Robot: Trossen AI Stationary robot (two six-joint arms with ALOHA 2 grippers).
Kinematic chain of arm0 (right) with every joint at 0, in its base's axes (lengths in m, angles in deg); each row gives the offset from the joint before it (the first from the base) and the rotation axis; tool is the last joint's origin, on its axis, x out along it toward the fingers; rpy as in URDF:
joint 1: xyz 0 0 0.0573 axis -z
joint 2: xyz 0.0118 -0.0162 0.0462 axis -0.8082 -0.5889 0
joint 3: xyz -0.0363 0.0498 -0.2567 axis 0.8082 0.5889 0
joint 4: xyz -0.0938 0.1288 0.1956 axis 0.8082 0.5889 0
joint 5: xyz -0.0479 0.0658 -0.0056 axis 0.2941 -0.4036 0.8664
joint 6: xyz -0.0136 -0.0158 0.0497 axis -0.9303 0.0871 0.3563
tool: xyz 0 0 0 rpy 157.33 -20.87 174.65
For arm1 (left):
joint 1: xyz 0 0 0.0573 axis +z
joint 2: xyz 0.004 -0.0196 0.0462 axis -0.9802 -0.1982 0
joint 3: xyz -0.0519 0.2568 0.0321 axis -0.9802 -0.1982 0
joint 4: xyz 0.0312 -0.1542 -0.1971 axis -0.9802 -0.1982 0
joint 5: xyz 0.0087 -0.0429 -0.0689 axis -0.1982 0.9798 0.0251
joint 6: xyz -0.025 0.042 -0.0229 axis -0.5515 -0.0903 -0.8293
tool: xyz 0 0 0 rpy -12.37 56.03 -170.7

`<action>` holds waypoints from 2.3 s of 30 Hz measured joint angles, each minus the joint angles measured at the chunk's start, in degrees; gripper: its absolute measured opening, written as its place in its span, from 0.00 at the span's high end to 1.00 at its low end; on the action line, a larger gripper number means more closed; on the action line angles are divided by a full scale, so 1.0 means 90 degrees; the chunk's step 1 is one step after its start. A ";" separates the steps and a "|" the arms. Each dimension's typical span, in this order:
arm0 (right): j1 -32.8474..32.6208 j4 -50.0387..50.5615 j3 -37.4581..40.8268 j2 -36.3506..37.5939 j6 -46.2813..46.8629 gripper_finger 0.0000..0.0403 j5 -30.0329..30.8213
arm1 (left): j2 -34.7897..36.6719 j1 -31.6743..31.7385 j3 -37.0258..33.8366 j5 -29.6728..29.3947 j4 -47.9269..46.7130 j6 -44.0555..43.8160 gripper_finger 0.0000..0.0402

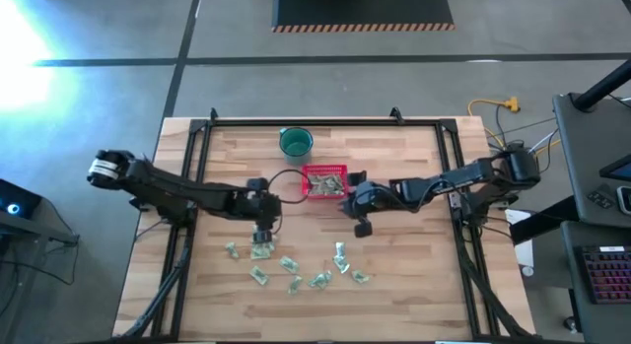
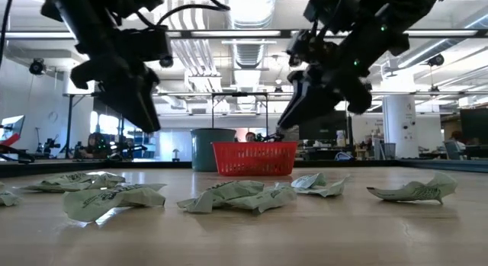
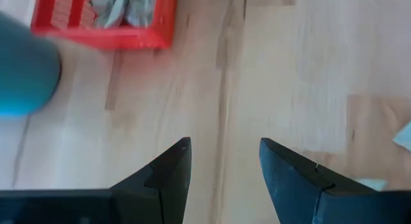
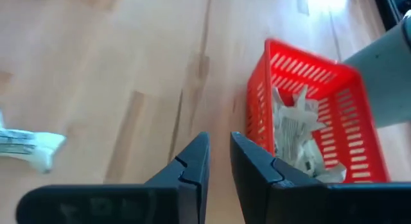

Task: Pick and place items into bin
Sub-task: Put the light green stevia packet into the red bin

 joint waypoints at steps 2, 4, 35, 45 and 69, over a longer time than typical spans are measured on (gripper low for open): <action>0.0000 0.0053 0.0008 0.0176 -0.0010 0.87 -0.0129 | 0.0244 -0.0047 -0.0114 -0.0006 -0.0137 -0.0275 0.58; 0.0000 0.0076 0.0016 0.0379 -0.0047 0.87 -0.0272 | 0.0486 -0.0114 -0.0274 -0.0013 -0.0145 -0.0560 0.58; -0.0002 0.0081 0.0862 0.2326 -0.0005 0.87 -0.0421 | -0.0557 -0.0373 -0.0785 0.1118 -0.0238 -0.5979 0.58; -0.0022 0.0085 0.0876 0.2341 0.0020 0.87 -0.0419 | -0.0746 -0.0464 -0.0504 0.1252 -0.0684 -0.5989 0.58; -0.0027 0.0084 0.0876 0.2346 0.0028 0.87 -0.0419 | -0.0695 -0.0584 -0.0513 0.1387 -0.0925 -0.5851 0.77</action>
